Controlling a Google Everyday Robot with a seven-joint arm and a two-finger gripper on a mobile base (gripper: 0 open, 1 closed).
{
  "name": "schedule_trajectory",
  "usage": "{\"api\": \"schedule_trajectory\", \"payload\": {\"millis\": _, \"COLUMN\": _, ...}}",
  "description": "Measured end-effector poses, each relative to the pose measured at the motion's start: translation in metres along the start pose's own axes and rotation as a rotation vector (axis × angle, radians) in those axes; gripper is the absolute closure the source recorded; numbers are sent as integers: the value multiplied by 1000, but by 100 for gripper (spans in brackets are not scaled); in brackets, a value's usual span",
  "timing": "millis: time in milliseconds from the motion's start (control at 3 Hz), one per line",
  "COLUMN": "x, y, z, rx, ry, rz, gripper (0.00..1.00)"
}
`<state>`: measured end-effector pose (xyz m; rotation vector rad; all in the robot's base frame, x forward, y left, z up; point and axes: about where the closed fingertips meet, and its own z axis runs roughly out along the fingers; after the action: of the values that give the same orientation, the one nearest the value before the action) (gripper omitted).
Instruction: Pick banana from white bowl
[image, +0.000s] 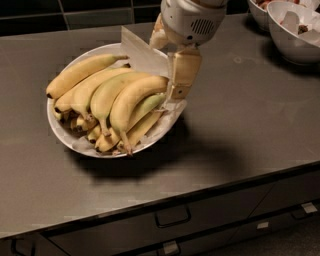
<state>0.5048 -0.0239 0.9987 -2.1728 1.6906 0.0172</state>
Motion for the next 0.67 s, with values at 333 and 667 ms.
{"api": "schedule_trajectory", "payload": {"millis": 333, "x": -1, "y": -1, "z": 13, "rx": -19, "ry": 2, "rz": -2, "gripper": 27}}
{"api": "schedule_trajectory", "payload": {"millis": 667, "x": 2, "y": -2, "z": 22, "rx": -30, "ry": 4, "rz": 2, "gripper": 29}}
